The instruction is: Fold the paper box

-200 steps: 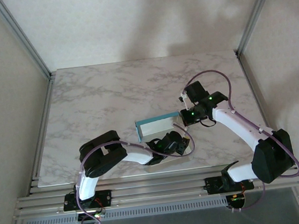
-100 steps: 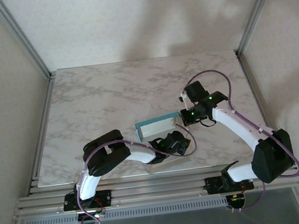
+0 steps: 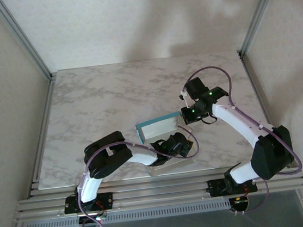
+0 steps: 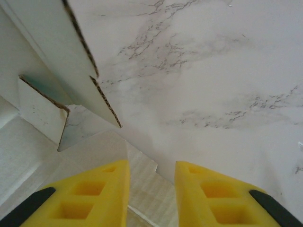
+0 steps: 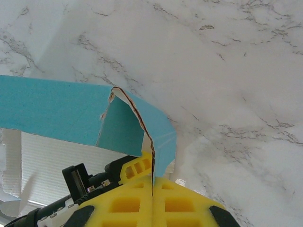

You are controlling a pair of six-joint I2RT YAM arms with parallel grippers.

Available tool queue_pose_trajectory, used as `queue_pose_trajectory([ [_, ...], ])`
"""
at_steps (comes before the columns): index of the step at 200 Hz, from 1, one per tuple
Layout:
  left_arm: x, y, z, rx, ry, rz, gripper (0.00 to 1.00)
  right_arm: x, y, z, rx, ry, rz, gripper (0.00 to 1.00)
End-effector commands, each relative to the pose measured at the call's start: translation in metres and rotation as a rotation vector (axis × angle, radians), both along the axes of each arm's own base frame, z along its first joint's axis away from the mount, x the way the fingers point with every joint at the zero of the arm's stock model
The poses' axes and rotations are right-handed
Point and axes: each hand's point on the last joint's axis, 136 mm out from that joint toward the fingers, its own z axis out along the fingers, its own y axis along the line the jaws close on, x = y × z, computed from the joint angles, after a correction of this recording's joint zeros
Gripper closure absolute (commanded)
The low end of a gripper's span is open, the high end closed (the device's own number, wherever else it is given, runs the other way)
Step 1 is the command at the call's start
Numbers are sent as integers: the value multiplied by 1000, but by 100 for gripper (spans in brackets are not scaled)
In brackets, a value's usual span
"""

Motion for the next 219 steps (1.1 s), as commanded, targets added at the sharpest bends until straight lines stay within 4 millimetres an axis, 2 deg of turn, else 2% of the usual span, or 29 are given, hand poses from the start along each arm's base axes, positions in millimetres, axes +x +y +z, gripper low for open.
queue_pose_trajectory([
  [1, -9, 15, -28, 73, 53, -11, 69, -6, -1, 0, -5, -10, 23, 98],
  [26, -8, 17, -28, 75, 51, -8, 69, -7, 0, -4, -7, -3, 23, 88],
  [56, -9, 19, -26, 69, 49, -3, 69, -5, 0, -7, -3, -7, 19, 85],
  [66, -9, 19, -27, 70, 51, -4, 69, -4, 0, -8, -3, -9, 19, 89],
  [83, -10, 20, -29, 75, 53, -5, 69, 0, 0, -7, -14, -21, 21, 100],
  [126, -11, 24, -32, 86, 56, -2, 69, 6, 5, 6, -3, -41, 39, 100],
  [184, -11, 23, -29, 77, 52, -3, 69, -6, 4, -4, 9, -5, 27, 100],
  [205, -10, 21, -15, 43, 40, 0, 69, -10, 4, -8, 9, 1, 18, 100],
  [219, -9, 18, 5, -15, 18, 0, 68, -12, 3, -10, 11, 2, 10, 100],
])
